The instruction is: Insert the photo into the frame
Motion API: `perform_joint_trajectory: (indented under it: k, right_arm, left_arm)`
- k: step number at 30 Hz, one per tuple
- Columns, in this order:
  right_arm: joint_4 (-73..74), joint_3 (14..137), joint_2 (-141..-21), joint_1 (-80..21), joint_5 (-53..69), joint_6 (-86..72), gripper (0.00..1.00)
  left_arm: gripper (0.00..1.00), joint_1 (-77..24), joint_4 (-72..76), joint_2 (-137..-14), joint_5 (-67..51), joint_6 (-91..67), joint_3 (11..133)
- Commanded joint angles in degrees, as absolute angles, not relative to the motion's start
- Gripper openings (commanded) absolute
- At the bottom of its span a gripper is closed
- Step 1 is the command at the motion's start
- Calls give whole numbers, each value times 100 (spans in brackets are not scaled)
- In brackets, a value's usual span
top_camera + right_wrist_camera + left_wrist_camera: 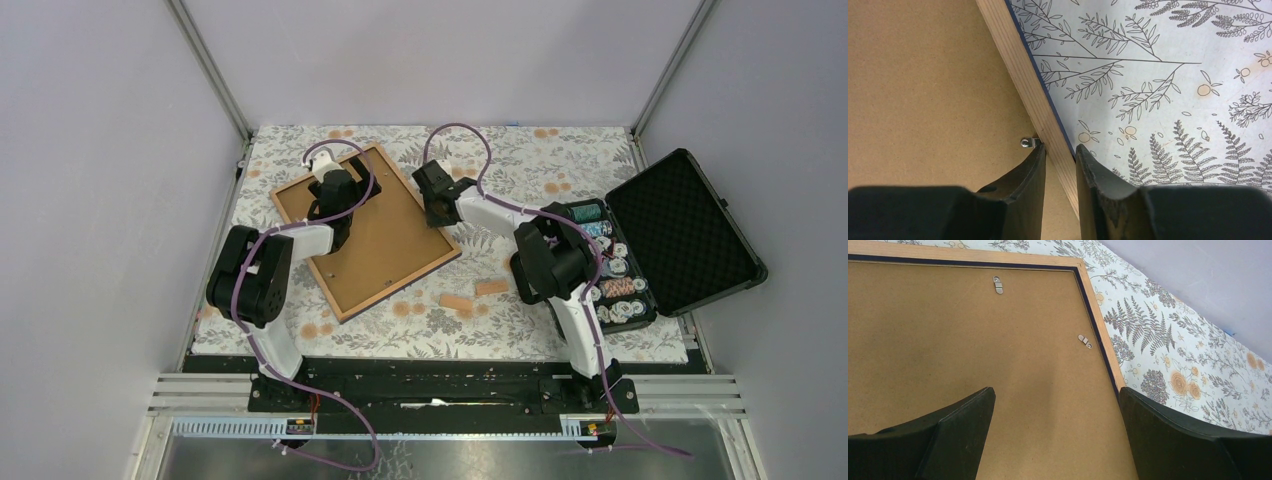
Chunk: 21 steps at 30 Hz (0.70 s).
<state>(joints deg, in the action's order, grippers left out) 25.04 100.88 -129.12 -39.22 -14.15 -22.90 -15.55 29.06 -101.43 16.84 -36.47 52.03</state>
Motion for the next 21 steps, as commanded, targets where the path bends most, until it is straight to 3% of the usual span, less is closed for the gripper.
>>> perform_joint_trajectory:
  k: [1,5,6,10,12,17,21]
  right_arm:
    - [2028,9655,-12464,-3982,-1738,-1929,29]
    - [2078,9611,-12454,-3894,-1660,-1703,31]
    - [2123,9626,-12446,-3874,-1460,-1676,38]
    - [1978,9526,-12273,-3868,-904,-1633,85]
    - [1718,9424,-12202,-3874,-847,-1644,93]
    - [1847,10419,-12839,-3867,-1042,-1611,96]
    - [2109,11588,-13713,-3889,-1058,-1951,84]
  left_arm:
    - [99,-1547,3133,-9837,1796,-3573,5134]
    - [99,-1547,3110,-9834,1805,-3562,5136]
    - [99,-1547,3089,-9828,1807,-3548,5149]
    - [99,-1542,3039,-9729,1964,-3417,5139]
    - [99,-1537,3043,-9601,2089,-3369,5078]
    - [99,-1509,3195,-9280,2325,-3355,4805]
    - [99,-1451,3268,-9230,2304,-3438,4708]
